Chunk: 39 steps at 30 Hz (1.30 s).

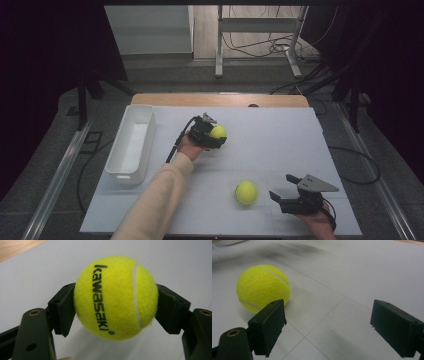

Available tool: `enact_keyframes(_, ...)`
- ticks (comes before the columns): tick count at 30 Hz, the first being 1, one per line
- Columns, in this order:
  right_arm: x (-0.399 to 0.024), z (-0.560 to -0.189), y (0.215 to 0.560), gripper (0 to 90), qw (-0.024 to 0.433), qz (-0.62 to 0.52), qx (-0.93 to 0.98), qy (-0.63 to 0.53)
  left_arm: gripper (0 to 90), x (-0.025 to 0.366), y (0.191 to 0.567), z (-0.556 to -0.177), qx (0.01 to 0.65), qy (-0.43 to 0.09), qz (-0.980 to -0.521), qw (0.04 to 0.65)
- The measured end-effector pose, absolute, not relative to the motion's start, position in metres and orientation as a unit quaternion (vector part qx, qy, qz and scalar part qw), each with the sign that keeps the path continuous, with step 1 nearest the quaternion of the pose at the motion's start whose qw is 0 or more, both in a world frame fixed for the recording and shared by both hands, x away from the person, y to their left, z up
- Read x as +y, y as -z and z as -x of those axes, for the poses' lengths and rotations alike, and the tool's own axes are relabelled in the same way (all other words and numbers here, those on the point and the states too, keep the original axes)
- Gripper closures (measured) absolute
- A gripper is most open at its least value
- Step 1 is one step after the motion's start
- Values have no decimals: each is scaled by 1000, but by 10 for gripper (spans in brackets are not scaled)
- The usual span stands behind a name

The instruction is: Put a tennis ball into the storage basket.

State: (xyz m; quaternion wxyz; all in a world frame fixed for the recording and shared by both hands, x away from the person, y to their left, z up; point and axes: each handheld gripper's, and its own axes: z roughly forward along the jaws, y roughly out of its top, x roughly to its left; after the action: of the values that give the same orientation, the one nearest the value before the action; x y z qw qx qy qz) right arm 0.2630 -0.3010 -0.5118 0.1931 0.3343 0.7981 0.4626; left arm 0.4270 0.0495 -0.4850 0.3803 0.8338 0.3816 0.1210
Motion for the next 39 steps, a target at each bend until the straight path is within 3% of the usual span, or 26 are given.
enact_keyframes(39, -300, -262, 512, 135, 195, -334, 799, -461, 266, 83, 448, -382, 371, -142, -798, 453)
